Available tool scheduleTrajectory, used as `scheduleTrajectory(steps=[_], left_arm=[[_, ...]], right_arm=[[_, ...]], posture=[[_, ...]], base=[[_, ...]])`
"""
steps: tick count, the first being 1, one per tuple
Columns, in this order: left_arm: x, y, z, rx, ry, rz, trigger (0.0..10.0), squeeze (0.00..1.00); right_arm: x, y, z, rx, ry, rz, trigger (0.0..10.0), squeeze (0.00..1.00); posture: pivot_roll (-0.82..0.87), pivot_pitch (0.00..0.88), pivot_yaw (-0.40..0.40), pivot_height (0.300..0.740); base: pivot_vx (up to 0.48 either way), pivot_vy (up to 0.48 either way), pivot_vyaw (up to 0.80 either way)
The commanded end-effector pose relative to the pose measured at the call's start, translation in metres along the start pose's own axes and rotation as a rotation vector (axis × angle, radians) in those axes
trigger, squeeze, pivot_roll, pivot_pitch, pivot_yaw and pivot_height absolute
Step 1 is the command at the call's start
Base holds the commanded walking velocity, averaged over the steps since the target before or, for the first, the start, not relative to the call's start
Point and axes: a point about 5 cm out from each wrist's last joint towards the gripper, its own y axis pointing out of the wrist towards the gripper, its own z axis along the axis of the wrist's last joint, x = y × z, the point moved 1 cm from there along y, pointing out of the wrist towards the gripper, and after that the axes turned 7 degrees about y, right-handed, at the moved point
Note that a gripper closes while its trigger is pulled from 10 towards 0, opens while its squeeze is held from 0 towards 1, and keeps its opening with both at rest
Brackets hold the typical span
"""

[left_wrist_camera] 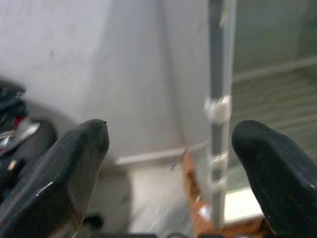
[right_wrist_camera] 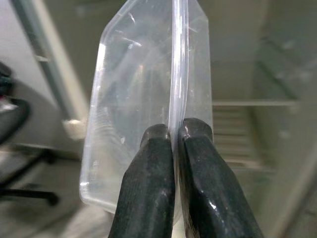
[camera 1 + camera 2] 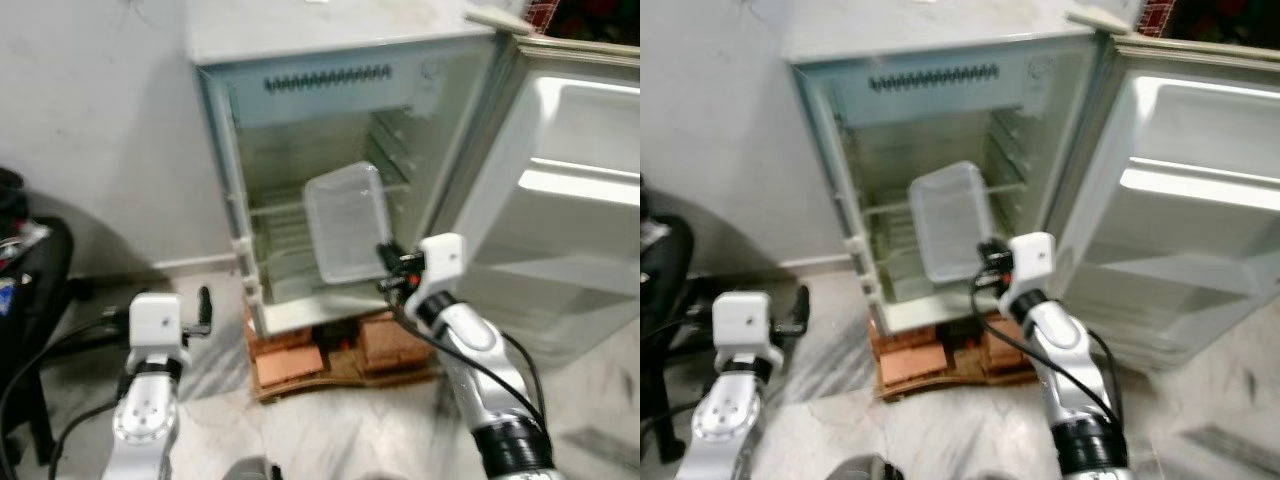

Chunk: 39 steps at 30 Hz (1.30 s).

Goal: Restocking fridge

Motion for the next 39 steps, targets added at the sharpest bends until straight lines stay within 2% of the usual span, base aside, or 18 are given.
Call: scheduleTrajectory(steps=[1, 6, 11, 16, 18, 28, 39], left_arm=[[0.001, -0.003, -0.001, -0.009, -0.006, 0.010, 10.0, 0.00], [-0.002, -0.009, -0.006, -0.012, 0.008, 0.004, 10.0, 0.00], [-0.006, -0.011, -0.008, -0.026, -0.005, 0.015, 10.0, 0.00], [-0.008, -0.012, -0.015, -0.086, -0.084, 0.052, 10.0, 0.00], [-0.009, -0.012, -0.012, -0.058, -0.069, 0.043, 10.0, 0.00], [-0.008, -0.012, -0.014, -0.069, -0.080, 0.036, 10.0, 0.00], [-0.006, -0.015, -0.016, -0.070, -0.071, 0.025, 10.0, 0.00]], right_arm=[[0.004, -0.004, 0.000, -0.005, -0.010, -0.002, 10.0, 0.00], [-0.003, -0.005, -0.001, -0.004, -0.009, 0.051, 10.0, 0.00], [-0.005, -0.006, -0.002, -0.007, -0.014, 0.054, 10.0, 0.00], [0.000, -0.007, -0.006, -0.031, -0.028, 0.024, 10.0, 0.00], [0.003, -0.009, -0.008, -0.044, -0.019, 0.013, 10.0, 0.00], [0.000, -0.011, -0.020, -0.125, -0.090, 0.036, 10.0, 0.00], [0.002, -0.016, -0.025, -0.144, -0.091, 0.029, 10.0, 0.00]], posture=[[-0.01, 0.066, 0.031, 0.740], [-0.01, 0.067, 0.032, 0.740], [-0.01, 0.070, 0.033, 0.740], [-0.01, 0.077, 0.032, 0.740], [-0.01, 0.077, 0.032, 0.740], [-0.01, 0.077, 0.030, 0.740], [-0.02, 0.081, 0.028, 0.740]], base=[[0.000, 0.000, 0.00], [0.000, 0.000, 0.00], [0.000, 0.000, 0.78], [0.000, 0.000, 0.31], [0.000, 0.000, 0.00], [0.000, 0.000, 0.00], [0.089, 0.000, 0.00]])
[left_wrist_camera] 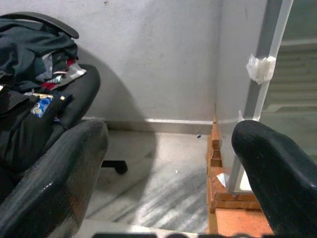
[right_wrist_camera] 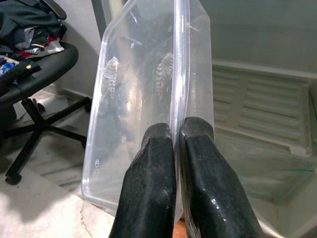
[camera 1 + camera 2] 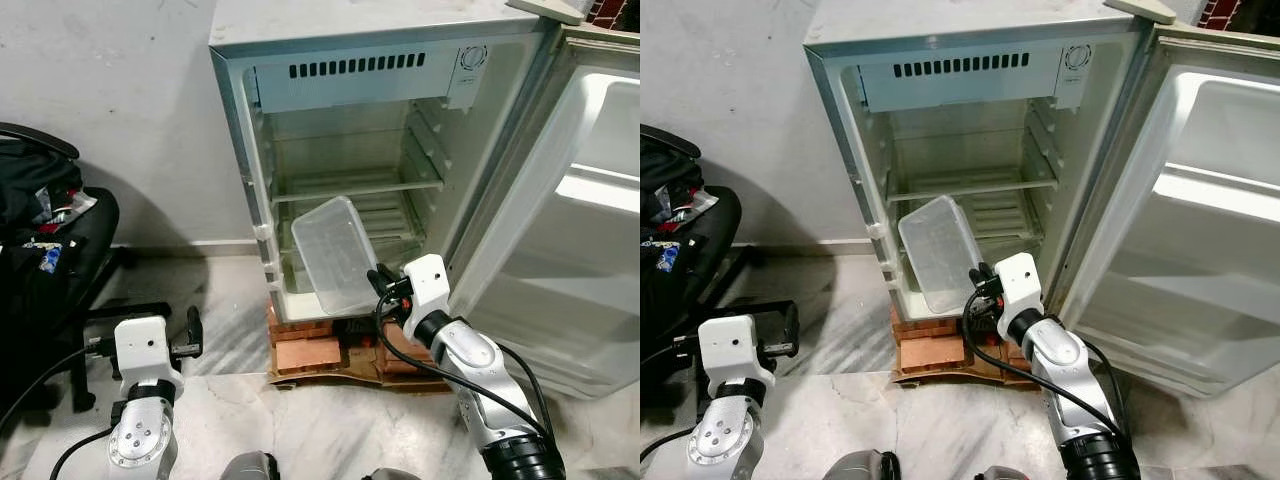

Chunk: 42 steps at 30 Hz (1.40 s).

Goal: Restocking fridge

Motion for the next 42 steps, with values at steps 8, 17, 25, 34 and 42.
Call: scheduleTrajectory(steps=[8, 17, 25, 34, 42], left_arm=[[0.0009, -0.0046, 0.0005, 0.013, 0.019, -0.018, 10.0, 0.00], [0.0027, -0.0028, 0.0022, 0.024, 0.020, -0.031, 10.0, 0.00], [0.0045, -0.0024, 0.0030, 0.027, 0.013, -0.036, 10.0, 0.00], [0.0039, -0.0016, 0.0037, 0.028, 0.012, -0.032, 10.0, 0.00], [0.0062, -0.0032, 0.0013, 0.011, -0.004, -0.029, 10.0, 0.00]], right_arm=[[-0.0031, -0.0064, -0.0071, -0.034, -0.005, 0.019, 10.0, 0.00], [-0.0026, -0.0056, -0.0068, -0.039, -0.015, 0.025, 10.0, 0.00], [-0.0039, -0.0042, -0.0064, -0.042, -0.020, 0.036, 10.0, 0.00], [-0.0048, -0.0028, -0.0067, -0.046, -0.021, 0.045, 10.0, 0.00], [-0.0058, -0.0022, -0.0086, -0.053, -0.020, 0.049, 10.0, 0.00]], posture=[[-0.02, 0.088, 0.028, 0.740], [-0.02, 0.090, 0.026, 0.740], [-0.02, 0.089, 0.024, 0.740], [-0.02, 0.092, 0.023, 0.740], [-0.02, 0.091, 0.022, 0.740]], base=[[0.273, 0.000, 0.00], [0.325, 0.000, 0.00], [0.330, 0.000, 0.00], [0.322, 0.000, 0.00], [0.035, 0.000, 0.00]])
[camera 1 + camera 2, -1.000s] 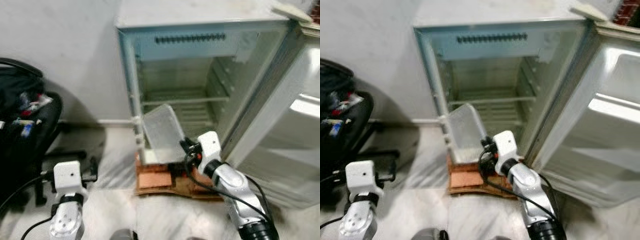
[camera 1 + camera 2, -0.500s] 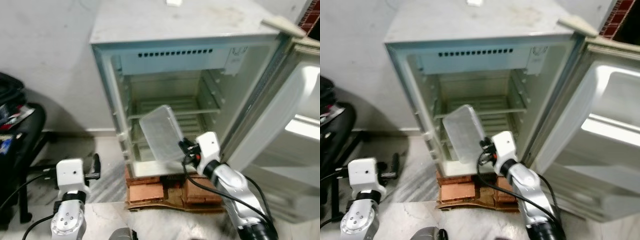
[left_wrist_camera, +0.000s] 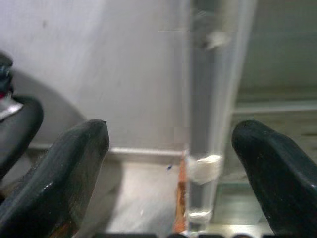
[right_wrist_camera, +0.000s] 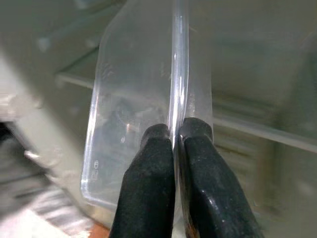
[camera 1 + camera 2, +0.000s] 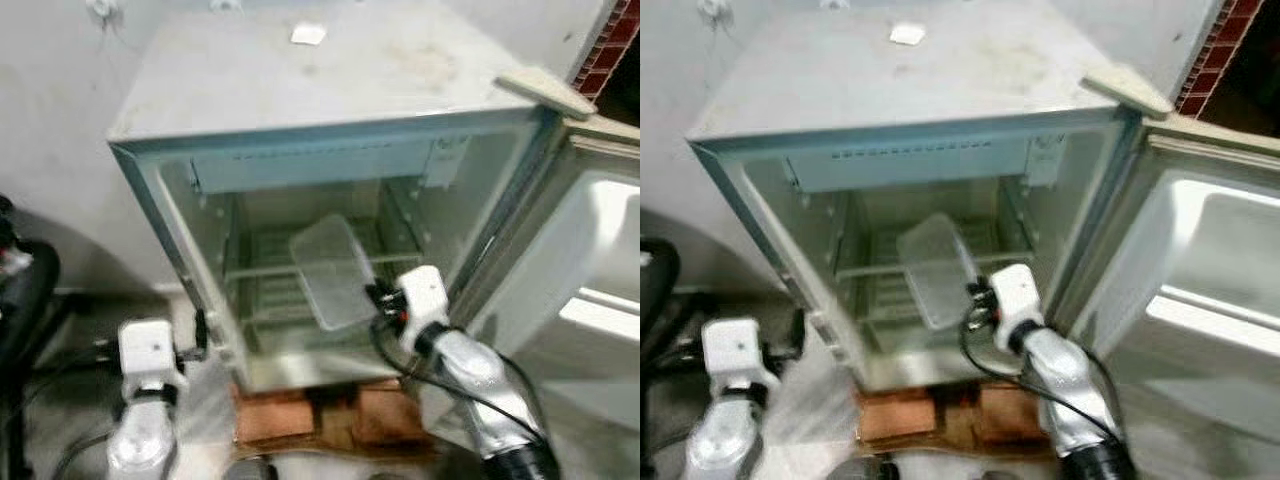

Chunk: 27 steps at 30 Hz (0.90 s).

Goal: Restocking fridge

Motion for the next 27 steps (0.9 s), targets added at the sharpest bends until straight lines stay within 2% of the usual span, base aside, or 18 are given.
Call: scheduleTrajectory(steps=[1, 9, 17, 21, 22, 27], left_arm=[[0.000, -0.001, -0.001, -0.008, 0.001, 0.003, 10.0, 0.00], [0.001, -0.011, -0.002, -0.008, 0.017, -0.025, 10.0, 0.00], [0.012, -0.038, -0.005, -0.008, 0.050, -0.180, 10.0, 0.00], [0.009, -0.050, -0.009, -0.028, 0.043, -0.178, 10.0, 0.00], [0.006, -0.056, -0.009, -0.039, 0.043, -0.163, 10.0, 0.00], [0.002, -0.064, -0.006, -0.041, 0.057, -0.151, 10.0, 0.00]], right_arm=[[0.002, -0.002, 0.000, -0.004, -0.006, 0.000, 10.0, 0.00], [-0.005, 0.006, -0.003, -0.024, 0.009, 0.060, 10.0, 0.00], [-0.018, 0.053, 0.016, -0.015, 0.034, 0.124, 10.0, 0.00], [-0.021, 0.067, 0.027, -0.012, 0.030, 0.132, 10.0, 0.00], [-0.023, 0.075, 0.033, -0.011, 0.049, 0.133, 10.0, 0.00], [-0.024, 0.091, 0.040, -0.032, 0.101, 0.087, 10.0, 0.00]], posture=[[-0.02, 0.091, 0.022, 0.740], [0.01, 0.099, 0.019, 0.740], [0.08, 0.134, -0.006, 0.740], [0.12, 0.150, -0.023, 0.740], [0.13, 0.156, -0.032, 0.740], [0.17, 0.182, -0.044, 0.740]], base=[[0.000, 0.000, 0.00], [0.000, 0.000, 0.00], [0.000, 0.000, 0.00], [0.000, 0.000, 0.00], [0.000, 0.000, 0.00], [0.000, 0.000, 0.00]])
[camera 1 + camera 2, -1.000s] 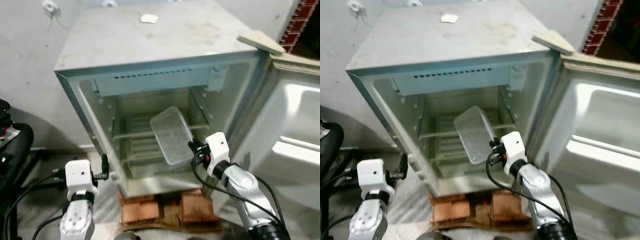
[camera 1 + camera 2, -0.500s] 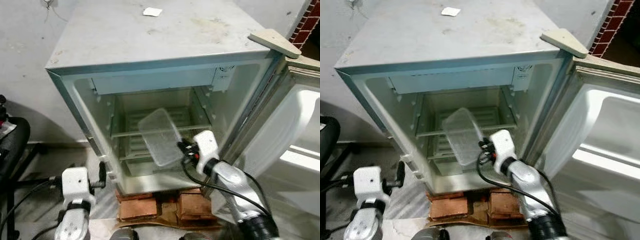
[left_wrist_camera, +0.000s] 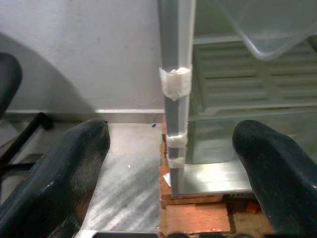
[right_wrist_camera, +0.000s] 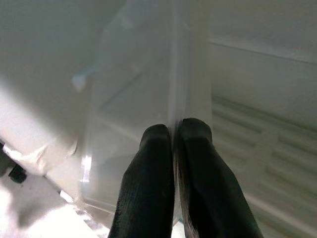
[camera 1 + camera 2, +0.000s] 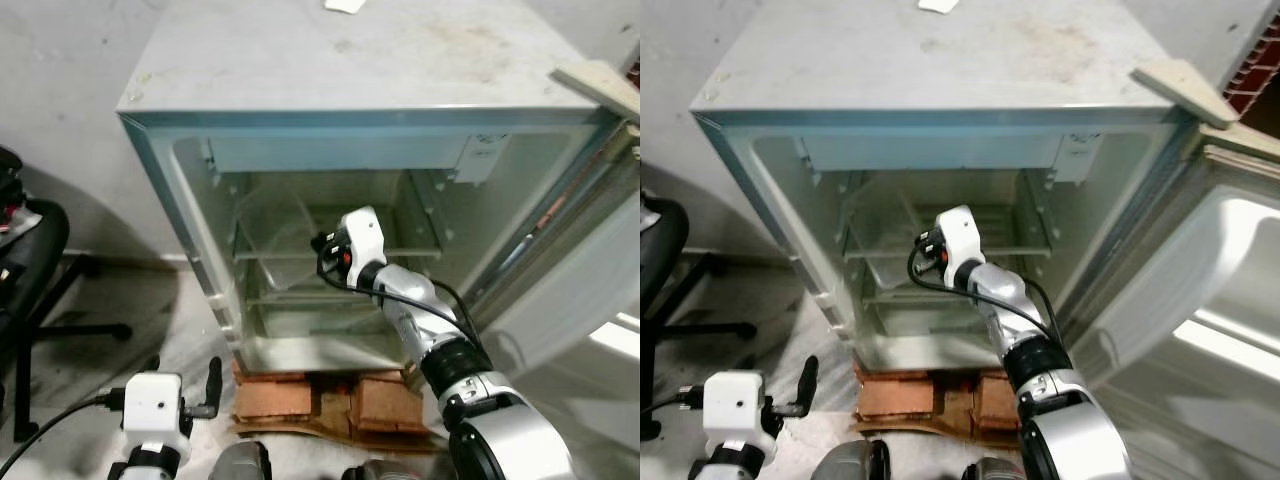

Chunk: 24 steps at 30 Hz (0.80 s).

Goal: Restocking fridge

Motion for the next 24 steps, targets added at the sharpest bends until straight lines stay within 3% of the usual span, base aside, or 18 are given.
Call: scheduleTrajectory(steps=[1, 8, 21, 22, 24], left_arm=[[-0.002, -0.003, 0.004, 0.006, 0.013, 0.005, 10.0, 0.00], [-0.003, -0.008, 0.011, 0.009, 0.030, 0.010, 10.0, 0.00], [0.000, -0.004, 0.017, 0.012, 0.034, 0.002, 10.0, 0.00], [0.001, -0.004, 0.017, 0.010, 0.038, 0.003, 10.0, 0.00], [0.001, -0.004, 0.017, 0.009, 0.039, 0.005, 10.0, 0.00]], right_arm=[[0.002, 0.002, -0.004, -0.017, 0.033, -0.029, 10.0, 0.00], [-0.016, 0.025, -0.002, -0.063, 0.237, -0.121, 10.0, 0.00], [-0.047, 0.045, 0.015, 0.033, 0.572, -0.186, 10.0, 0.00], [-0.051, 0.046, 0.019, 0.049, 0.594, -0.181, 10.0, 0.21], [-0.053, 0.047, 0.021, 0.063, 0.617, -0.175, 10.0, 0.21]], posture=[[0.17, 0.182, -0.044, 0.740], [0.20, 0.207, -0.048, 0.740], [0.20, 0.211, -0.053, 0.740], [0.20, 0.211, -0.052, 0.740], [0.20, 0.211, -0.052, 0.740]], base=[[0.000, 0.000, 0.00], [0.000, 0.000, 0.00], [0.000, 0.000, 0.00], [0.000, 0.000, 0.00], [0.000, 0.000, 0.00]])
